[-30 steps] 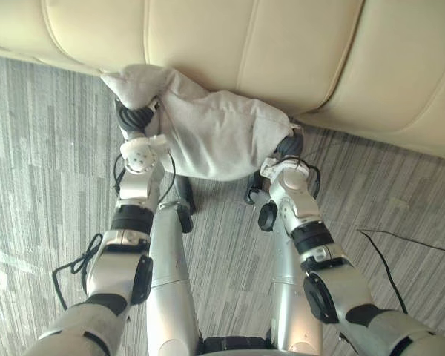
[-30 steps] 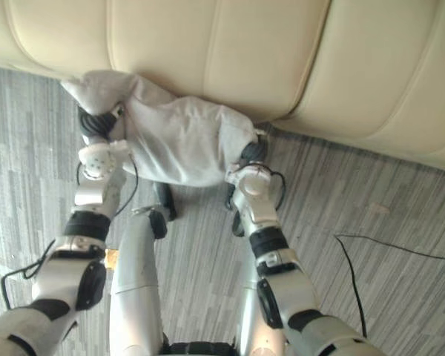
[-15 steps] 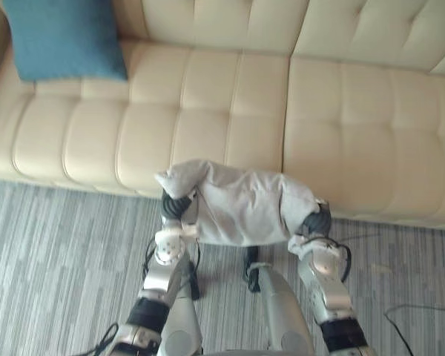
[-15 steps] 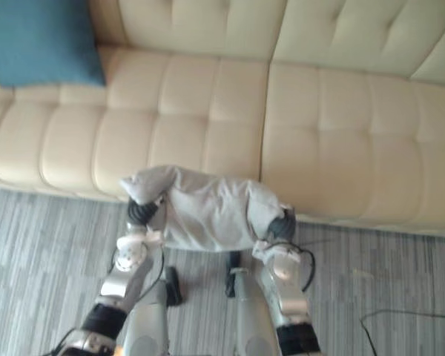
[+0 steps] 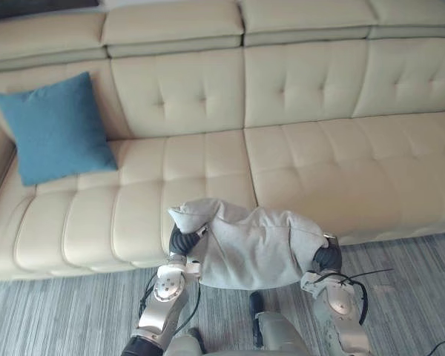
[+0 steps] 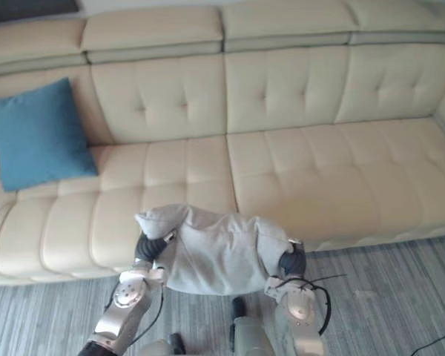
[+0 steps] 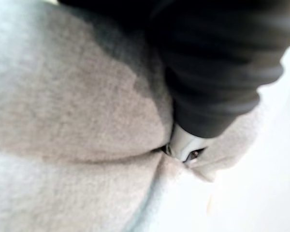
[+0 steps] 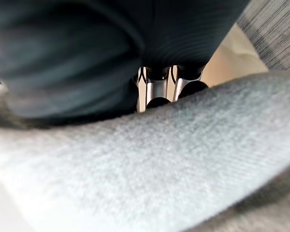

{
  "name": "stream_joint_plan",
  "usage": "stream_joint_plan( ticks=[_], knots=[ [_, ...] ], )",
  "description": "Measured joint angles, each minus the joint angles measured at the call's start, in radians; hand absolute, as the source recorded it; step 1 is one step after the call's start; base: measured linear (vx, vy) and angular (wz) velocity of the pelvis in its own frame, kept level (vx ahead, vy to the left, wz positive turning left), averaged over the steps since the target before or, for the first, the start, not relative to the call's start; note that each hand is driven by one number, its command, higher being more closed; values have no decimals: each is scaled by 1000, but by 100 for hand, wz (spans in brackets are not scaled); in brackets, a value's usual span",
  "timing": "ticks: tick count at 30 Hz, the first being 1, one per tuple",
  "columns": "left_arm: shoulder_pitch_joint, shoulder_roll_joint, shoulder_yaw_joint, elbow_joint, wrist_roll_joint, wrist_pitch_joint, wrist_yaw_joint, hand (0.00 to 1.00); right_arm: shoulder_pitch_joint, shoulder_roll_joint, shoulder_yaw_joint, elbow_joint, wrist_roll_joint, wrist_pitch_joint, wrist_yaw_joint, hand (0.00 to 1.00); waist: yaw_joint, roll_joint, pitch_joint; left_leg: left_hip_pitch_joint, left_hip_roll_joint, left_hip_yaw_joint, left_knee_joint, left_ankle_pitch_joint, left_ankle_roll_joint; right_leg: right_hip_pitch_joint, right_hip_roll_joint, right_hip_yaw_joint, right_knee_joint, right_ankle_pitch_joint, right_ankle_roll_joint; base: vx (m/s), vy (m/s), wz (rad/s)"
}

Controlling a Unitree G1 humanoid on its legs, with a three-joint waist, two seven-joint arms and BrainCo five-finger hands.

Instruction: Pick up cushions and gather them together orderly.

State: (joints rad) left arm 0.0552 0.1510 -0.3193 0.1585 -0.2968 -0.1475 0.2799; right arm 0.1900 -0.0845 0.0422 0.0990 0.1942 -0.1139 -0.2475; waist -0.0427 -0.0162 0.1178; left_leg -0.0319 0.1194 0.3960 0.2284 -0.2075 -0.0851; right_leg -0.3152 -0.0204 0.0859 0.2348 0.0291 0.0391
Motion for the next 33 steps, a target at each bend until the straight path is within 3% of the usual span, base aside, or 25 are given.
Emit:
stream_joint_plan(
  ticks=[2, 3, 5, 7, 9, 10, 11, 12, 13, 14, 16, 18, 19, 20, 21, 25, 26, 28, 30, 31, 33],
  knots=[
    [2, 13, 0, -1, 0, 3, 0, 100, -18, 2, 1, 42, 0, 1, 1, 100, 2, -3, 6, 21, 8, 56, -14, -1, 15, -3, -64, -174, 1, -56, -75, -125, 35, -84],
    [4, 18, 1, -2, 0, 3, 0, 100, -23, 5, 3, 52, 0, 1, 1, 100, 12, -8, 7, 33, 14, 88, -24, -1, 15, -12, -120, -303, 50, -60, -76, -60, 8, -67],
    [15, 20, 2, -2, -2, 6, 0, 100, -26, 9, 4, 77, 0, 1, 1, 100, 17, -32, -5, 42, 0, 116, -21, -13, 20, -8, -196, -447, 124, -81, -62, -52, -56, -50],
    [24, 12, -1, -2, -7, 7, -2, 100, -20, 4, 7, 79, 1, 3, 1, 100, 11, -20, 2, 30, 32, 113, 25, -40, 6, 0, -174, -451, 117, -82, -63, -1, -101, -20],
    [61, 1, 2, -2, -23, 5, -8, 100, -15, -15, 13, 76, 1, 5, 5, 100, 24, 17, 18, 30, 117, 126, 110, -78, -22, 24, -114, -451, 169, -132, -82, 89, -178, -15],
    [77, 1, 2, -1, -43, 5, -15, 100, 4, -7, 15, 61, 2, 4, 5, 100, 15, 3, 19, -26, 148, 70, 283, -95, 17, 40, -107, -439, 218, -223, -88, 121, -198, 7],
    [80, -10, 3, 4, -50, 9, -15, 100, 6, -11, 15, 57, 2, 5, 5, 100, 14, 9, 22, -58, 172, 38, 353, -93, 33, 42, -95, -438, 227, -232, -95, 141, -212, 5],
    [107, -20, 6, 3, -65, 10, -16, 100, 15, -13, 15, 22, 2, 11, 4, 100, 37, 20, 24, -169, 209, -69, 543, -56, 95, 63, -61, -426, 211, -240, -110, 111, -190, -47],
    [126, -22, 5, 0, -77, 10, -16, 100, 19, -14, 14, -19, 2, 11, 4, 100, 58, 21, 24, -214, 173, -144, 576, -82, 42, 67, -50, -402, 206, -250, -116, 134, -144, -56],
    [130, -22, 5, -1, -79, 10, -16, 100, 19, -14, 14, -33, 2, 11, 4, 100, 60, 22, 24, -225, 149, -167, 569, -93, 30, 70, -48, -396, 202, -252, -119, 160, -80, -52],
    [146, -29, 4, -18, -79, 16, -18, 100, 15, -13, 14, -92, 2, 8, 3, 100, 70, 25, 23, -270, 29, -250, 445, -125, 17, 92, -29, -364, 165, -249, -131, 177, -49, -46],
    [158, -34, 2, -50, -79, 27, -20, 100, 13, -13, 13, -116, 2, 6, 1, 100, 79, 23, 21, -283, -35, -272, 318, -117, 18, 113, -14, -340, 129, -240, -146, 212, -4, -59],
    [165, -36, 2, -70, -78, 27, -21, 100, 11, -12, 12, -125, 2, 3, 0, 100, 84, 20, 18, -279, -60, -280, 225, -60, 32, 132, 4, -313, 104, -237, -142, 303, 15, -95],
    [175, -37, 2, -79, -78, 28, -21, 100, 15, -11, 12, -125, 2, 3, 0, 100, 103, 18, -4, -245, -61, -275, 171, 22, 46, 141, 21, -281, 82, -232, -127, 289, 18, -89],
    [178, -36, 2, -84, -79, 28, -21, 100, 16, -9, 12, -124, 2, 3, 0, 100, 103, 17, -11, -236, -60, -266, 159, 43, 67, 146, 25, -267, 73, -225, -114, 256, 21, -77],
    [190, -39, 3, -139, -77, 27, -30, 100, 34, 3, 11, -135, 1, 2, 0, 100, 100, 0, -39, -165, -65, -185, 120, 33, 92, 149, 9, -209, 113, -224, -59, 381, 60, -59],
    [187, -36, 3, -139, -75, 28, -31, 100, 39, 4, 10, -132, 1, 2, 1, 100, 96, 0, -39, -101, -76, -163, 80, 24, 96, 119, -20, -219, 241, -246, 9, 216, 50, -36],
    [187, -31, 3, -139, -72, 28, -31, 100, 37, 6, 10, -118, 0, 1, 3, 100, 95, 1, -39, -43, -81, -156, 40, 12, 105, 65, -53, -253, 408, -241, 43, 212, 35, -22],
    [185, -13, 5, -139, -67, 30, -31, 100, 36, 13, 10, -77, 0, 1, 10, 100, 82, -9, -44, 18, -79, -170, 14, 6, 109, -2, -133, -307, 562, -302, -6, 251, -19, 12],
    [183, -13, 5, -139, -67, 30, -31, 100, 36, 14, 10, -75, -1, 1, 10, 100, 82, -9, -44, 19, -75, -177, 15, 3, 109, -10, -140, -310, 559, -308, -6, 266, -143, 30],
    [160, -13, 8, -139, -66, 28, -31, 100, 37, 14, 8, -75, -2, 2, 12, 100, 80, -1, -40, 15, -29, -232, 19, -31, 66, -50, -131, -276, 448, -314, -6, 230, -224, 38]
  ],
)
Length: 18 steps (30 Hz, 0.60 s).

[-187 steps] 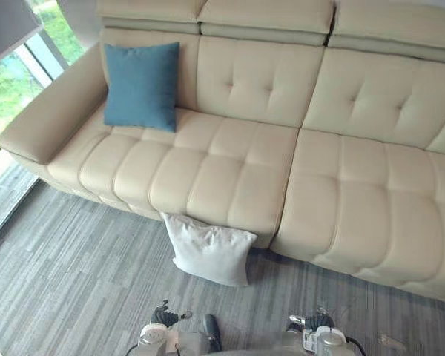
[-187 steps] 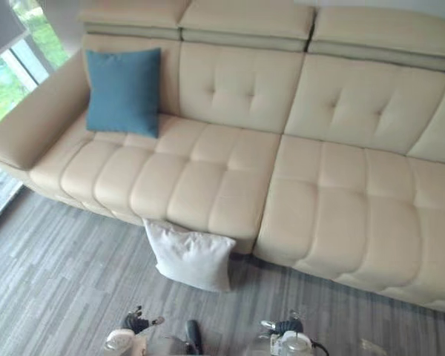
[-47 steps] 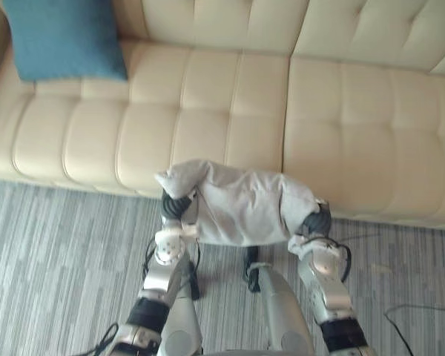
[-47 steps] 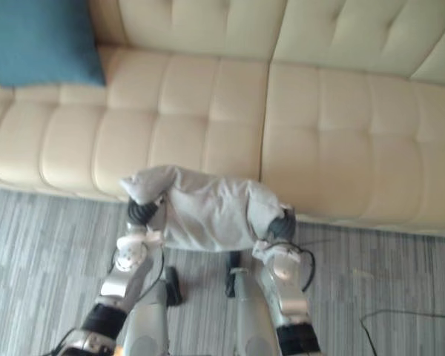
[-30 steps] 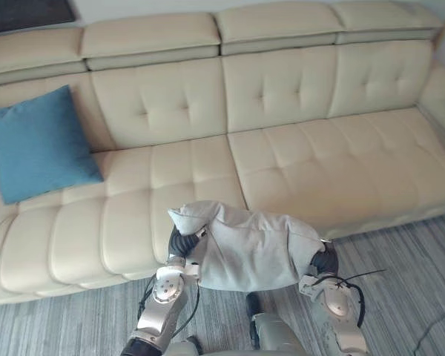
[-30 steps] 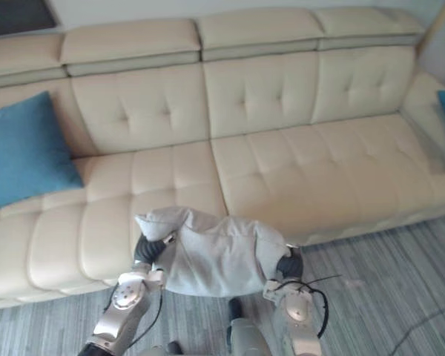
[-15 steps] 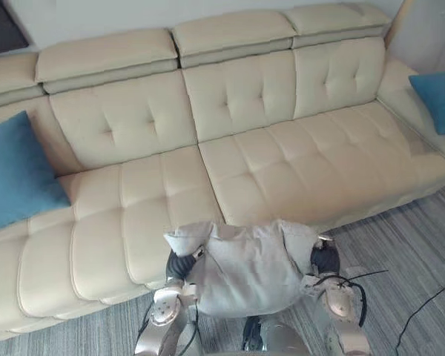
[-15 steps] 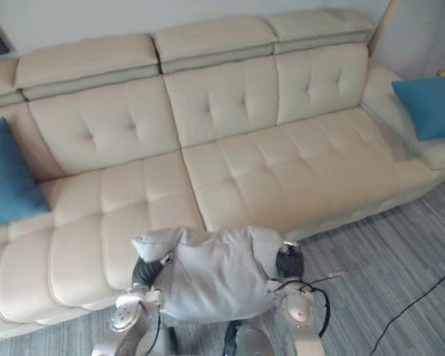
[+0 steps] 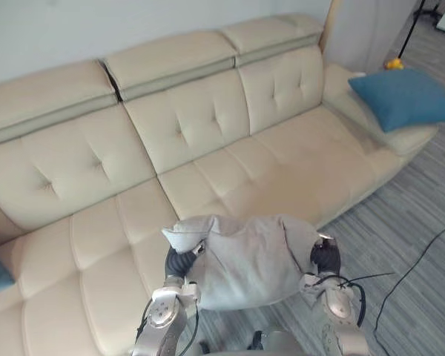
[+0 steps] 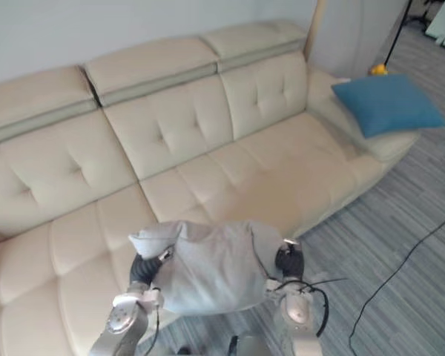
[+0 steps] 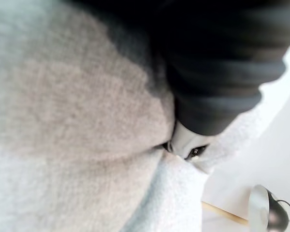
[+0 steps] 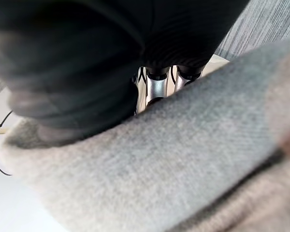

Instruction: Pick up cushions and gather them together orderly.

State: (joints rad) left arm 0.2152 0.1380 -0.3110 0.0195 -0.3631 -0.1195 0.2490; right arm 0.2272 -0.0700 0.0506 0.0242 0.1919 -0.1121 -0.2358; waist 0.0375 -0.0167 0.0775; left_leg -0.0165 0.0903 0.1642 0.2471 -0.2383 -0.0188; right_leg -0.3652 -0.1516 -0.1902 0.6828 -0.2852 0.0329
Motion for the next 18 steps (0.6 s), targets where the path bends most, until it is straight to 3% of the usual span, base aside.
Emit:
stream_joint_plan(
  ticks=[2, 3, 4, 6, 7, 11, 14, 16, 18],
  knots=[
    [-9, -1, 3, 0, 0, 0, 0, 100, 7, 7, -1, -1, -2, 2, 0, 100, -3, -7, -2, -7, 24, -41, 15, -18, -30, 4, 46, 144, -176, 44, 25, 179, -284, 60],
    [-18, -1, 2, 0, 8, 0, 0, 100, 20, 21, -10, -7, -3, 0, 0, 100, -19, -30, -4, -25, 18, -95, 50, -48, -73, 47, 62, 282, -314, 159, 50, 220, -440, 86],
    [-33, -29, -3, 26, 10, 7, 0, 100, 3, 3, -17, 16, -3, 3, -1, 100, -23, 2, 12, -31, 50, -154, 67, -61, -90, 62, 90, 251, -279, 152, 45, 180, -369, 83],
    [-35, -49, -10, 31, 20, 9, -2, 100, 9, -21, -20, 12, -3, 3, -2, 100, -12, 9, 9, -40, 63, -197, 69, -31, -83, 65, 97, 208, -263, 127, 17, 156, -342, 50],
    [-37, -61, -17, 31, 28, 9, -4, 100, 21, -25, -26, -8, -3, 3, -2, 100, -13, 19, 7, -53, 75, -220, 75, -7, -104, 80, 97, 166, -262, 123, 10, 130, -285, 61],
    [-46, -84, -21, 30, 26, 4, -14, 100, 53, -30, -41, -80, -1, -2, -2, 100, -10, 36, 7, -106, 101, -242, 137, 12, -112, 142, 79, 29, -257, 94, -20, 36, -166, 107],
    [-44, -84, -21, 30, 25, 5, -15, 100, 54, -28, -46, -91, 4, -8, -2, 100, -1, 37, 6, -157, 112, -134, 154, 37, -75, 174, 42, -47, -291, 76, -20, -74, -38, 108],
    [-43, -84, -23, 30, 25, 4, -17, 100, 58, -28, -51, -88, 4, -8, -2, 100, -1, 37, 5, -155, 128, 19, 97, 47, -21, 199, 10, -113, -330, 81, -13, -120, 35, 111],
    [-44, -80, -21, 30, 25, 0, -17, 100, 54, -20, -51, -84, 4, -6, -2, 100, 16, 41, 2, -156, 119, 42, 53, 65, -33, 201, -4, -136, -341, 87, -4, -80, 55, 63]
  ],
)
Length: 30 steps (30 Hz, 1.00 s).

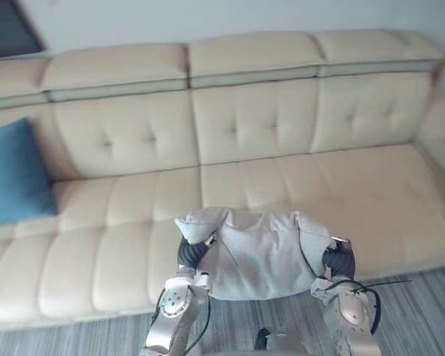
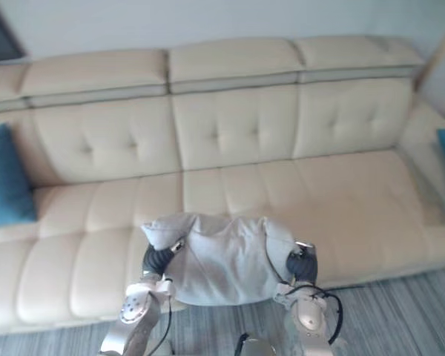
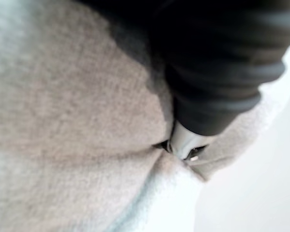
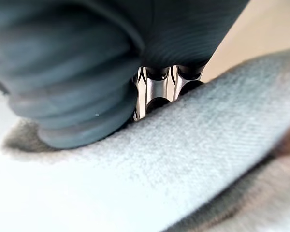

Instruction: Pick up cushions and gather them together orderly.

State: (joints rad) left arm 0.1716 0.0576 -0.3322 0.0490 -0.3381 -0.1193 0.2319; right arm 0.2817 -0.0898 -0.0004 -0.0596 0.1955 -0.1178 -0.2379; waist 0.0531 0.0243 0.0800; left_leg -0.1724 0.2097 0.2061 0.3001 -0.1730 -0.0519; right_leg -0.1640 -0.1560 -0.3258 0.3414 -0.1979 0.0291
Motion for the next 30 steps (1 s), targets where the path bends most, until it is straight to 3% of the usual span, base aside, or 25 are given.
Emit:
stream_joint_plan(
  ticks=[2, 5, 12, 17, 22, 26, 30],
  knots=[
    [8, 13, 2, 0, 1, -2, 0, 100, -17, 9, 1, 27, -1, 1, 0, 100, 18, -1, -2, 2, -18, -2, -44, 29, -43, -1, -2, 0, -32, 22, 13, -41, 62, 9],
    [8, 39, 1, 0, 3, -1, 0, 100, -44, 31, 1, 78, -2, 7, 0, 100, 12, -17, -10, 18, -48, 20, -113, 74, -49, 0, -4, 17, -98, 76, 25, 25, 97, -11],
    [-21, 79, -4, 1, 24, 1, 3, 100, -110, 28, 2, 80, -48, 12, -5, 100, -8, -65, -46, 57, -89, 63, -195, 101, -35, -12, -16, 76, -164, 119, 45, 62, 58, -20],
    [-117, 117, 11, 1, 59, 0, 40, 100, -293, 0, 15, 126, -119, 12, -44, 100, -13, -65, -46, 11, -99, 63, -229, 139, -26, -40, -7, 110, -252, 185, 39, -33, 28, -4],
    [-308, 136, 63, 29, 71, -1, 122, 100, -562, -25, 54, 259, -160, 20, -115, 100, -12, -68, -35, -76, -94, 70, -231, 171, -22, -110, 8, 128, -314, 260, 23, -127, -21, -9],
    [-671, 213, 88, 166, 82, -5, 221, 100, -895, -78, 53, 373, -198, 33, -199, 100, -6, -81, 51, -166, -94, 71, -221, 207, -13, -199, 10, 145, -314, 312, 11, -207, -27, -4],
    [-878, 261, 129, 239, 101, -18, 280, 100, -1114, -112, 50, 432, -232, 38, -259, 100, -17, -79, 117, -229, -96, 62, -223, 239, -8, -260, 9, 144, -316, 338, 10, -160, -24, 6]
  ],
)
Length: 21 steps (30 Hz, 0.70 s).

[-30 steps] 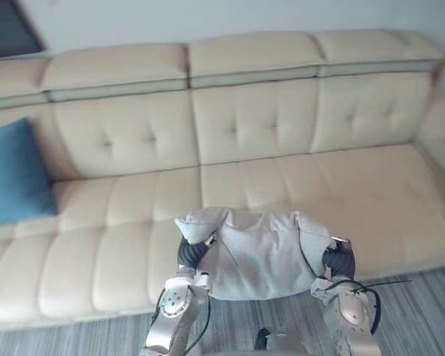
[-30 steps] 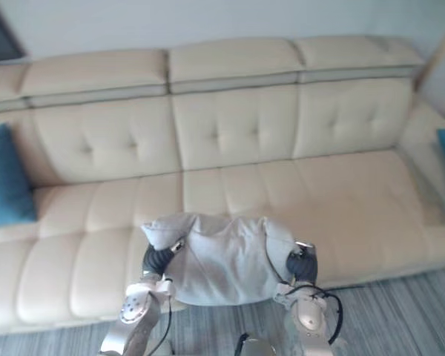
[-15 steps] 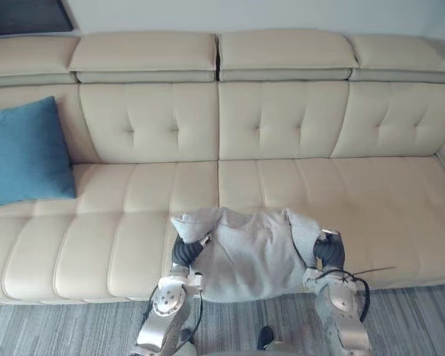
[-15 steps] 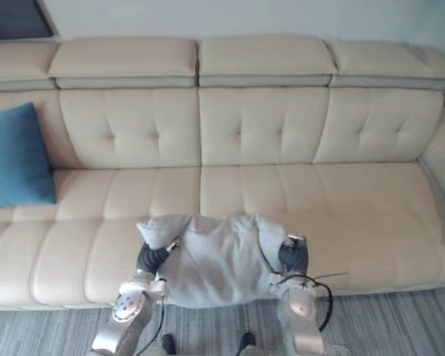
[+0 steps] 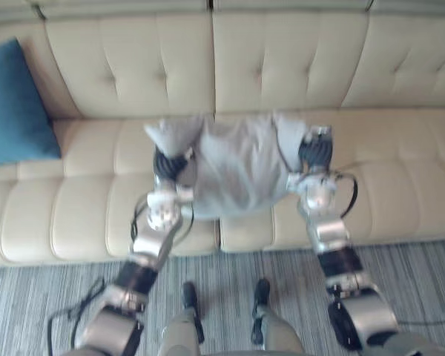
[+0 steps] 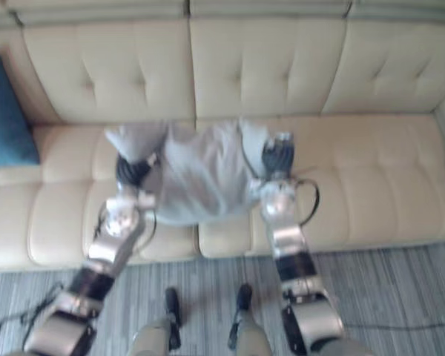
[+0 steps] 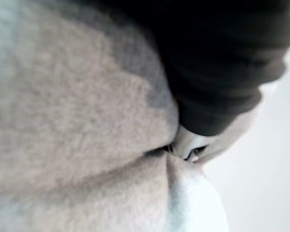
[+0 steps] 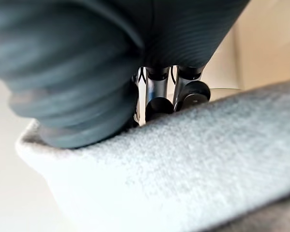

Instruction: Pick up cushions and gather them together orderly.

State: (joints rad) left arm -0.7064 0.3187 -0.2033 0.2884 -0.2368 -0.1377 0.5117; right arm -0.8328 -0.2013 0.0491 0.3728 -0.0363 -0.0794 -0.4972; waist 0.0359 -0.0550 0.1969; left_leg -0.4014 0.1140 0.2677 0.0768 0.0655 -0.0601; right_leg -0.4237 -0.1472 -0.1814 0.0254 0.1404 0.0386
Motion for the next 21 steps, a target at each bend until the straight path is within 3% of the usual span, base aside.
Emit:
stream_joint_plan(
  ticks=[5, 7, 11, 14, 15, 21],
  knots=[
    [-241, 23, 53, 122, 2, -22, 56, 100, -260, -42, -16, 128, -11, 1, -65, 100, -14, 3, 68, -85, -4, -12, 0, 34, 5, -63, 0, -11, -33, 49, -2, -46, -9, 8],
    [-326, 31, 72, 177, 24, -23, 77, 100, -350, -48, -20, 175, -11, 1, -77, 100, -24, 5, 122, -102, -5, -20, 5, 36, 7, -72, -1, -16, -34, 53, -3, -19, 0, 9],
    [-403, 33, 88, 262, 38, -23, 78, 100, -435, -64, -21, 257, -4, 1, -91, 100, -30, 15, 148, -157, -7, -31, 12, 39, 11, -118, -2, -20, -38, 59, -4, -3, -4, 8],
    [-470, 49, 112, 304, 36, -25, 78, 100, -514, -85, -26, 282, -1, 1, -88, 100, -30, 18, 209, -161, -9, -35, 12, 39, 11, -120, -6, -22, -39, 61, -2, 6, 4, 3],
    [-488, 51, 119, 315, 36, -27, 76, 0, -529, -85, -32, 286, 0, 0, -86, 0, -29, 19, 210, -172, -11, -38, 13, 39, 11, -130, -8, -22, -39, 61, -2, 18, 10, 7],
    [-582, 63, 135, 417, 17, -32, 71, 0, -589, -88, -50, 374, 66, -4, -80, 0, -29, 19, 210, -198, -22, -61, 13, 39, 12, -147, -18, -20, -37, 64, 2, 8, 16, 10]
  ],
)
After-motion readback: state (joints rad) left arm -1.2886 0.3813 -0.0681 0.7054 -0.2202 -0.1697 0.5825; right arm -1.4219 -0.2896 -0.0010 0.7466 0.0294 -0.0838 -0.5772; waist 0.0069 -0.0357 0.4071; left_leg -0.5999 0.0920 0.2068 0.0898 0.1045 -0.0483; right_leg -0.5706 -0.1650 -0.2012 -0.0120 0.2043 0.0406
